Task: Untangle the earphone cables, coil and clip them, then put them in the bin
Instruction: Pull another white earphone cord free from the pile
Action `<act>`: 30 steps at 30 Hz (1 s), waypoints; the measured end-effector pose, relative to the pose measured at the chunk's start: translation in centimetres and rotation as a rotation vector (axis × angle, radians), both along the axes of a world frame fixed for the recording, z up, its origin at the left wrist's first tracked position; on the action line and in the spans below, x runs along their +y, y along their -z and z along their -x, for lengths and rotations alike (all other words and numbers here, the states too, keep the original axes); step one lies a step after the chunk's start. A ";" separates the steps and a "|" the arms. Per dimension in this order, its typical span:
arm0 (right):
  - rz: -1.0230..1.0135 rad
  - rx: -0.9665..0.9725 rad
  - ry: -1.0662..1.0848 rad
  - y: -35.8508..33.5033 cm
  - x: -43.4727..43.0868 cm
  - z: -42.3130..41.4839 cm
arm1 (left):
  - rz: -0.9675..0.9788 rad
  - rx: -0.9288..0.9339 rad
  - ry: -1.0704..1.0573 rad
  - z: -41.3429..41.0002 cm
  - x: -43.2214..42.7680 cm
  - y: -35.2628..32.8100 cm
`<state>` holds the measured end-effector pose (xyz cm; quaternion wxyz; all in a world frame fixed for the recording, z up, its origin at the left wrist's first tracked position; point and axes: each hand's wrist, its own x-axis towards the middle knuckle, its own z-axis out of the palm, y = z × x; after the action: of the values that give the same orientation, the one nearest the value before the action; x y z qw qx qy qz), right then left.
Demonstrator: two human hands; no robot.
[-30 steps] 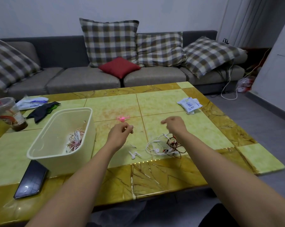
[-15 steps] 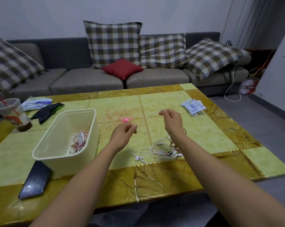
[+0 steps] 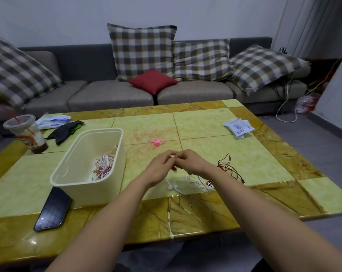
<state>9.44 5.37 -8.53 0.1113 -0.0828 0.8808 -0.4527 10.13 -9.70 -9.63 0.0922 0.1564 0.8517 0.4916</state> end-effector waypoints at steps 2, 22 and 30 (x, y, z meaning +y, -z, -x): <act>0.056 -0.065 0.030 -0.1 0.2 -0.1 | 0.065 0.029 0.010 0.4 0.3 0.5; 0.174 -0.094 0.119 0.4 2.7 -0.5 | 0.571 0.146 -0.454 1.3 -2.0 0.3; 0.128 -0.053 0.055 0.7 1.4 -0.3 | 0.472 0.330 -0.101 0.4 0.4 0.3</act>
<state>9.77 6.76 -9.27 0.1169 -0.0536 0.8486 -0.5131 9.77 -9.28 -9.94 -0.0383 0.1657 0.9527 0.2517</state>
